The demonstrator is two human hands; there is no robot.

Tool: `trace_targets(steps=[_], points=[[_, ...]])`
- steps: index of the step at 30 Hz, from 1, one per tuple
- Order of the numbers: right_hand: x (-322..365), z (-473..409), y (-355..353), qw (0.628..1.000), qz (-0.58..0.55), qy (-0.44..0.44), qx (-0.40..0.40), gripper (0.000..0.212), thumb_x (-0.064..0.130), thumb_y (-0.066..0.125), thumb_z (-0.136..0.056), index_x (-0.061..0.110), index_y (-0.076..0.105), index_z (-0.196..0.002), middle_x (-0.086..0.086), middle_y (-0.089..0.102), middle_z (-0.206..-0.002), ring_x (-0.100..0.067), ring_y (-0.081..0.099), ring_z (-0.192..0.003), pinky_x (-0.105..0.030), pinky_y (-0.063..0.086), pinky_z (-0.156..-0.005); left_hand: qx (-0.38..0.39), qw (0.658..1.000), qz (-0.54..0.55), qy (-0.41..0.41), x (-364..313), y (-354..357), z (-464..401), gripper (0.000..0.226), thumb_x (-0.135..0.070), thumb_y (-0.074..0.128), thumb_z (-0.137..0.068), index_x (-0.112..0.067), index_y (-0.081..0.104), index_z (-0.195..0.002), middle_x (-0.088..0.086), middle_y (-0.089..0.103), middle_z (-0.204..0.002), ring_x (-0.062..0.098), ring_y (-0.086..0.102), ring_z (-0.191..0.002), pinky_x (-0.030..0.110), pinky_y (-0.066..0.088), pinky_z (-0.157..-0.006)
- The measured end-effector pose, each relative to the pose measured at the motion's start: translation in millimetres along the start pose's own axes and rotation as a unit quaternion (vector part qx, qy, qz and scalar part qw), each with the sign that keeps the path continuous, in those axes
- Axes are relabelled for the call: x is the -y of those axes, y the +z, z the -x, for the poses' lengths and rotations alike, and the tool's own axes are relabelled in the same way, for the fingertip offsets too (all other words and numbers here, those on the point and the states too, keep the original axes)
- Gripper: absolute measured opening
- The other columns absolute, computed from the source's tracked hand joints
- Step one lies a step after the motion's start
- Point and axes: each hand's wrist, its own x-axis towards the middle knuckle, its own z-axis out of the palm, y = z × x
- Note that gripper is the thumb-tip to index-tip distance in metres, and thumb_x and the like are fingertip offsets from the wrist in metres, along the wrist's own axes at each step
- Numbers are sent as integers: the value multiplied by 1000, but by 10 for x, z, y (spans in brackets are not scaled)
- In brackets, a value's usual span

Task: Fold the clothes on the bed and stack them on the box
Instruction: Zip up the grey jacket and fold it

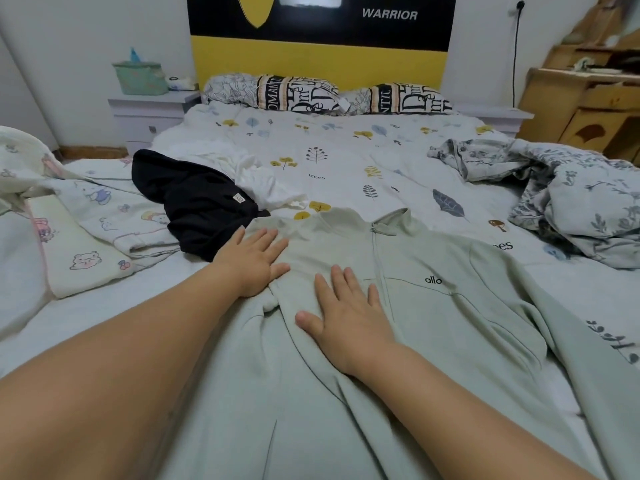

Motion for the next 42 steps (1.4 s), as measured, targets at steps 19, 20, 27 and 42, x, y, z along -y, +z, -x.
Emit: trace_targets(steps=[19,20,27,42], points=[[-153,827,-400,976,-193,3,-97,31,23,44,-96,17,58,-123,-5,57,-129,-22,48,-121,-29,36,-98,-163,982,77,53,-573,-621,866,40,-33,37,-98,-16,48,-133,4,48,-136,22,41,-127,38,19,-109],[-173,944,-431,977,-193,13,-93,29,21,44,-96,17,60,-119,-5,60,-125,-22,51,-117,-29,39,-95,-163,980,96,62,-651,-685,970,37,-32,38,-98,-17,53,-129,3,53,-130,22,46,-121,36,25,-105],[-361,1731,-430,986,-136,62,-77,29,18,42,-93,18,62,-115,-4,63,-115,-22,55,-108,-28,41,-82,-45,979,173,98,-1421,-981,1664,29,-24,42,-94,-17,62,-113,4,65,-114,25,57,-104,31,45,-82],[-1172,2828,-182,951,-106,280,-81,41,41,49,-88,14,46,-119,-8,47,-124,-28,44,-118,-34,40,-93,-44,963,228,134,-2625,-974,2049,27,-22,43,-92,-16,63,-109,6,64,-114,25,56,-106,28,43,-82]])
